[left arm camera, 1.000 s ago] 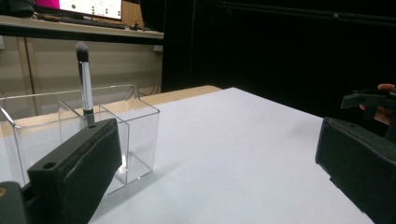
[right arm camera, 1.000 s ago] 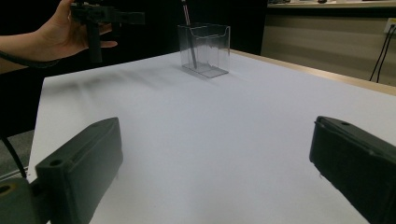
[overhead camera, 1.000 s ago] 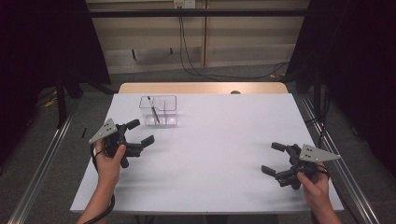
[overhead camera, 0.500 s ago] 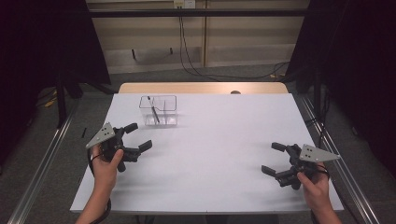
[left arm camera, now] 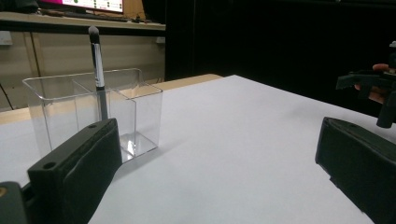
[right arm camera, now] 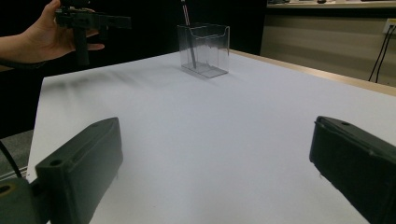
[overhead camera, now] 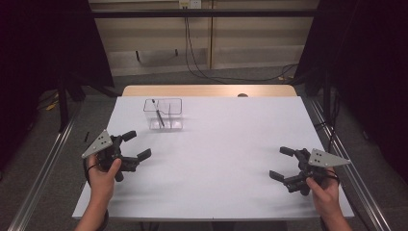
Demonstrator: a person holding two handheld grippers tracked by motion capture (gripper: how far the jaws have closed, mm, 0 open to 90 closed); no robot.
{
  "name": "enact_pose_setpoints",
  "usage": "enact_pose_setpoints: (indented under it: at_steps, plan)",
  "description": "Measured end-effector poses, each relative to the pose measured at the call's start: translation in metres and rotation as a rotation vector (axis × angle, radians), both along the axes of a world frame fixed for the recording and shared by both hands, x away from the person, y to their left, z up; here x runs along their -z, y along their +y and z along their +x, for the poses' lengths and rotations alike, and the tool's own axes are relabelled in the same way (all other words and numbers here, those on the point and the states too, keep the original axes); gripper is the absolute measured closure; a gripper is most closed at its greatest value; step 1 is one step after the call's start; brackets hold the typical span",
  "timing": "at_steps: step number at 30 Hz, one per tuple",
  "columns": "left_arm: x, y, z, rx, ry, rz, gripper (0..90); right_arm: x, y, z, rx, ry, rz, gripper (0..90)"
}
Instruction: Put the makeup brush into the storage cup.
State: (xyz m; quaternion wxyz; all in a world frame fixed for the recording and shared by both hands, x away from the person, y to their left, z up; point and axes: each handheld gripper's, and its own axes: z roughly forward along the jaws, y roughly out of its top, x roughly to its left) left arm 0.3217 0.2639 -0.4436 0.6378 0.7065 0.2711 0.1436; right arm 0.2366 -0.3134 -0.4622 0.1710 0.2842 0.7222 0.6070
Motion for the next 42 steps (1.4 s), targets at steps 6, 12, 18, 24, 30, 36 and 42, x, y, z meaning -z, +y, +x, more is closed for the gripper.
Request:
enact_pose_setpoints:
  at_steps: [6, 12, 18, 24, 30, 36, 42]
  plan:
    - [0.001, 0.004, -0.004, 0.001, 0.002, -0.001, 0.3, 0.000, -0.001, 0.000, 0.001, 0.001, 0.002, 2.1]
    - [0.001, 0.006, -0.007, 0.002, 0.000, 0.003, 0.3, 0.000, -0.001, 0.000, 0.001, 0.000, 0.001, 2.1]
    - [0.002, 0.009, -0.010, 0.002, 0.001, 0.004, 0.3, 0.000, -0.001, 0.000, 0.001, 0.000, 0.001, 2.1]
    - [0.003, 0.012, -0.012, 0.002, 0.002, 0.005, 0.4, 0.000, -0.001, 0.000, 0.002, 0.000, 0.001, 2.1]
    - [0.004, 0.015, -0.014, -0.001, 0.009, 0.009, 0.4, 0.000, -0.001, 0.000, 0.002, 0.000, 0.001, 2.1]
    - [0.004, 0.017, -0.016, 0.000, 0.005, 0.005, 0.4, 0.000, -0.001, 0.000, 0.002, -0.001, 0.000, 2.1]
    - [0.004, 0.016, -0.016, 0.005, -0.003, 0.010, 0.4, 0.000, -0.001, 0.000, 0.001, 0.002, -0.002, 2.1]
